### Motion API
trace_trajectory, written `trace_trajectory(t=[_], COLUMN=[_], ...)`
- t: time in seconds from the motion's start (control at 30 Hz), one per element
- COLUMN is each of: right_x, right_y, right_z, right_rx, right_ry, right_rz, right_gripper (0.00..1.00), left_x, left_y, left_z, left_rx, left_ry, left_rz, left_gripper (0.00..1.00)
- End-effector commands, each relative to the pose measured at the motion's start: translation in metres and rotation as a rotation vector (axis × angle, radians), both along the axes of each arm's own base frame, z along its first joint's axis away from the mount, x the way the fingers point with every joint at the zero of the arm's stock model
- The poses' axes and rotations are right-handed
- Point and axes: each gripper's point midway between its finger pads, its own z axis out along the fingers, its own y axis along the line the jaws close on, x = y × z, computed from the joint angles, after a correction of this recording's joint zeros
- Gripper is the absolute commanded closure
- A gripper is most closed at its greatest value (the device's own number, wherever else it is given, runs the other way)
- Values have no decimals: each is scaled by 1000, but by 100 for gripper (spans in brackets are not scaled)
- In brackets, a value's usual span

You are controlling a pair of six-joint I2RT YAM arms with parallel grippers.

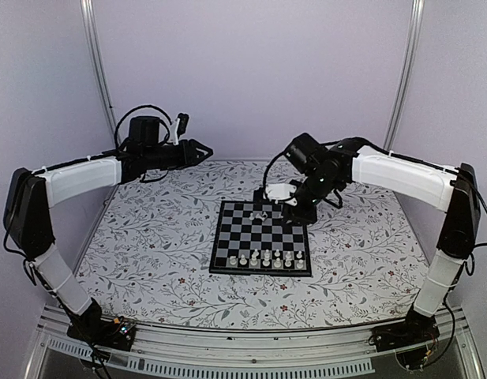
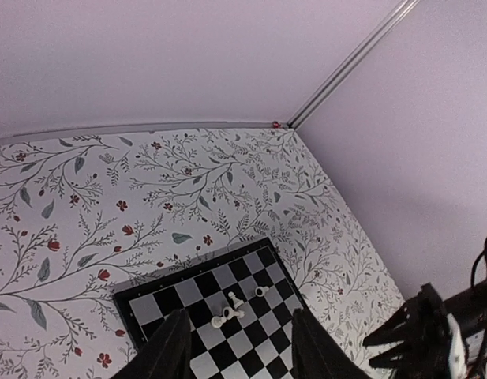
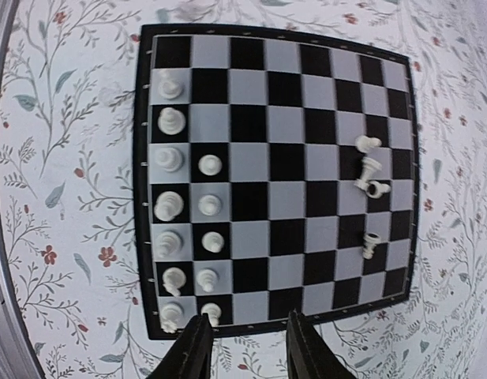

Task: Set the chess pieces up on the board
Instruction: Pick up the chess piece from the chessboard.

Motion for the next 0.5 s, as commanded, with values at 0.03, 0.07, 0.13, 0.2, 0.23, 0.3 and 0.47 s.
trace_trajectory(t=[0.03, 0.07, 0.13, 0.2, 0.23, 0.3, 0.47], right_x=[46, 54, 71, 85, 91, 99, 104], right_y=[-15, -19, -26, -32, -34, -37, -52], right_z=[27, 27, 28, 25, 21, 14, -8], right_rx=[230, 259, 320, 356, 357, 360, 320], right_ry=[13, 16, 11, 11, 2, -2, -18], right_rz=[-141, -163, -220, -265, -283, -305, -353], right_gripper=[67, 67, 67, 68, 68, 68, 69], left_x=[-16, -19, -22, -25, -25, -23, -20], left_y=[-49, -56, -69, -80, -82, -89, -111], left_z=[-30, -38, -56, -74, -83, -98, -136], left_rx=[166, 204, 283, 355, 386, 432, 547], left_ry=[-42, -44, -43, -26, -13, 20, 84], left_rz=[-146, -165, -190, -207, -207, -210, -247], left_gripper=[54, 54, 55, 56, 56, 58, 63])
